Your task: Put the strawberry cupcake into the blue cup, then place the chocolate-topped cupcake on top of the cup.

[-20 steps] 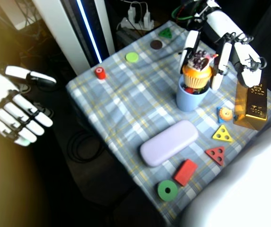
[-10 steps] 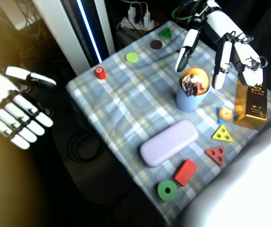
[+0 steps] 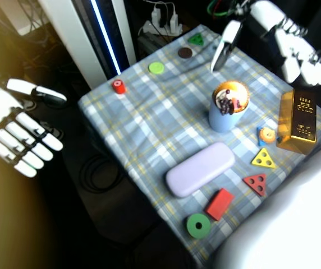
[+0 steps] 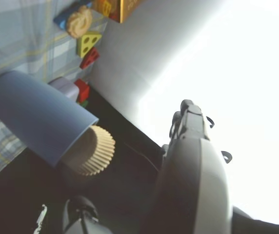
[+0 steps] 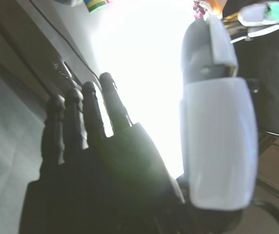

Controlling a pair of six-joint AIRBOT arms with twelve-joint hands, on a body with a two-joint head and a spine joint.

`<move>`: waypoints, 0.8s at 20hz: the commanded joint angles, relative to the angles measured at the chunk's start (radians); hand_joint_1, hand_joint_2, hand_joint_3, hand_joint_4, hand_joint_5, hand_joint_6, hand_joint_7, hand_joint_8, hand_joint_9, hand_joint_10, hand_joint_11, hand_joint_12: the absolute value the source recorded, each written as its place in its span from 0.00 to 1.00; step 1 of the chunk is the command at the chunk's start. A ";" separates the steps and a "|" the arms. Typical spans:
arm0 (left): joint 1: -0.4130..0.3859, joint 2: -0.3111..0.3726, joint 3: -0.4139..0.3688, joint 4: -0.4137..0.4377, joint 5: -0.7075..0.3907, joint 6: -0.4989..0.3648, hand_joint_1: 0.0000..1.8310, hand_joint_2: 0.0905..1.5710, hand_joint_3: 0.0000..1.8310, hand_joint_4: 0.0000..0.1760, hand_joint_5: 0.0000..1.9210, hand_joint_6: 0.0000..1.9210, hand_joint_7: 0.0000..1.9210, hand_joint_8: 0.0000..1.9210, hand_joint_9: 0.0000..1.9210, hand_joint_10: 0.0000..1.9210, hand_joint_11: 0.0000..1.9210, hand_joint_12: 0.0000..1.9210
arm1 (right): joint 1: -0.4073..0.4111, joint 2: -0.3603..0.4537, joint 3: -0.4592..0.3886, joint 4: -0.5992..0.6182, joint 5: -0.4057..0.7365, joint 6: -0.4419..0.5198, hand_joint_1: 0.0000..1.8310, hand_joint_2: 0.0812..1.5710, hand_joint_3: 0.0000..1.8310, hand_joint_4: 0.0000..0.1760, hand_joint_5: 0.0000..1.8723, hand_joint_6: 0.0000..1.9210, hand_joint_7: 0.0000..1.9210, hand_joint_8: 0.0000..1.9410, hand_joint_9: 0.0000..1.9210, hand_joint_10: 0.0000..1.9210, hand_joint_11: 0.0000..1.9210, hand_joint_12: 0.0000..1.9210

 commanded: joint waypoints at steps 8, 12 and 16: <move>0.241 0.133 -0.195 -0.120 -0.352 0.101 0.00 0.62 0.00 0.91 0.00 0.00 0.00 0.00 0.00 0.00 0.00 0.00 | 0.035 -0.005 -0.019 0.049 0.120 -0.066 0.00 0.57 0.00 0.30 0.00 0.00 0.00 0.00 0.00 0.00 0.00 0.00; 0.321 0.140 -0.234 -0.171 -0.440 0.101 0.00 0.57 0.00 0.73 0.00 0.00 0.00 0.00 0.00 0.00 0.00 0.00 | 0.039 -0.025 -0.022 0.057 0.120 -0.073 0.00 0.59 0.00 0.02 0.00 0.00 0.00 0.00 0.00 0.00 0.00 0.00; 0.403 0.088 -0.254 -0.238 -0.587 0.100 0.00 0.58 0.00 0.72 0.00 0.00 0.00 0.00 0.00 0.00 0.00 0.00 | 0.073 -0.067 -0.018 0.093 0.120 -0.116 0.00 0.57 0.00 0.36 0.00 0.00 0.00 0.00 0.00 0.00 0.00 0.00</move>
